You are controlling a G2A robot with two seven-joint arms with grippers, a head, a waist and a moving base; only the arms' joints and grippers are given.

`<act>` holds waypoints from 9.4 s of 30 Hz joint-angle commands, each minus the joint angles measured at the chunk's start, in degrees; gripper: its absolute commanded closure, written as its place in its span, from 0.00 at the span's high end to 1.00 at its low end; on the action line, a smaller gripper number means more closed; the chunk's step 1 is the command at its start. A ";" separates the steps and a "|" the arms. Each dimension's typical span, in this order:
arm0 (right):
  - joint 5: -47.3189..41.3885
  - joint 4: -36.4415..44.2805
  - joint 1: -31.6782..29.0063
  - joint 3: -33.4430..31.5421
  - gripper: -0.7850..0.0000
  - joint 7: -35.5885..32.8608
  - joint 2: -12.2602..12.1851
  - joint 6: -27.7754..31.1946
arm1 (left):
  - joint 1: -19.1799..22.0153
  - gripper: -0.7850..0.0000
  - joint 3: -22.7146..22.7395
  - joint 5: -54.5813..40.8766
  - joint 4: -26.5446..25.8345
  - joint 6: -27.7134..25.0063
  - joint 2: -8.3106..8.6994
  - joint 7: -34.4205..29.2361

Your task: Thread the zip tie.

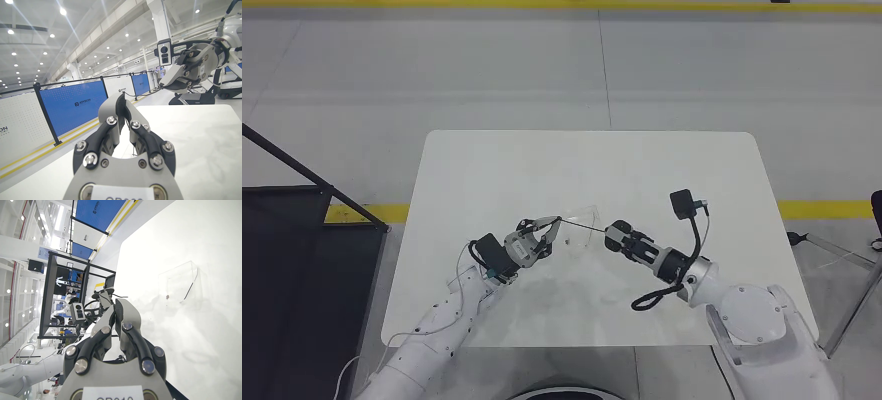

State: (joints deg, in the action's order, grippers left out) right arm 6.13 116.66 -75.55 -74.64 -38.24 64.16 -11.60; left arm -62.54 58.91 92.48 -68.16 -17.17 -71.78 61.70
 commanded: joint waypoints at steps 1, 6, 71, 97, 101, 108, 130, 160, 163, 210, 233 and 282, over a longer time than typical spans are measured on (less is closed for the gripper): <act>-0.38 -0.12 0.26 0.05 0.00 0.00 0.02 -0.21 | 0.00 0.00 0.00 0.00 0.00 0.00 0.00 0.00; -1.14 -0.17 0.27 -0.02 0.00 -0.08 0.01 0.19 | 0.00 0.00 0.00 0.00 0.00 0.00 0.00 0.00; -9.95 -1.47 -0.93 -0.96 0.00 0.35 -0.17 10.21 | 0.00 0.00 0.00 0.00 0.00 0.00 0.00 0.00; -11.62 -3.04 -1.34 0.49 0.00 4.21 0.23 16.86 | 0.00 0.00 0.00 0.00 0.00 0.00 0.00 0.00; -11.47 -3.37 -1.10 0.95 0.00 4.26 0.30 17.60 | 0.00 0.00 0.00 0.00 0.00 0.00 0.00 0.00; -10.78 -3.84 -0.69 1.58 0.00 4.42 0.40 18.10 | 0.00 0.00 0.00 0.00 0.00 0.00 0.00 0.00; -3.09 2.81 -2.07 -1.98 0.00 -0.08 -0.73 -0.67 | -3.31 0.00 1.74 1.03 -5.27 6.23 0.18 -3.15; 12.43 16.35 -4.74 0.05 0.00 1.60 -1.19 -18.85 | -3.81 0.00 1.81 0.53 -6.70 5.87 0.11 -4.82; 12.43 16.35 -4.74 0.05 0.00 1.60 -1.19 -18.85 | -3.81 0.00 1.81 0.53 -6.70 5.87 0.11 -4.82; 12.23 17.33 1.53 8.63 0.00 7.99 1.34 -37.06 | -4.42 0.00 3.53 0.11 -7.17 6.50 0.30 -7.50; 11.79 13.43 4.75 7.38 0.00 -3.91 0.30 -34.29 | -4.09 0.00 2.69 1.98 -3.46 5.48 0.05 -6.50; 6.04 9.95 9.92 8.30 0.00 -2.29 0.51 -37.53 | -4.09 0.00 2.69 1.98 -3.46 5.48 0.05 -6.50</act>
State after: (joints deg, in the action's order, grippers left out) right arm 12.31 126.56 -65.52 -66.23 -40.62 64.69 -49.24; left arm -66.63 61.61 94.46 -71.62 -11.68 -71.73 55.19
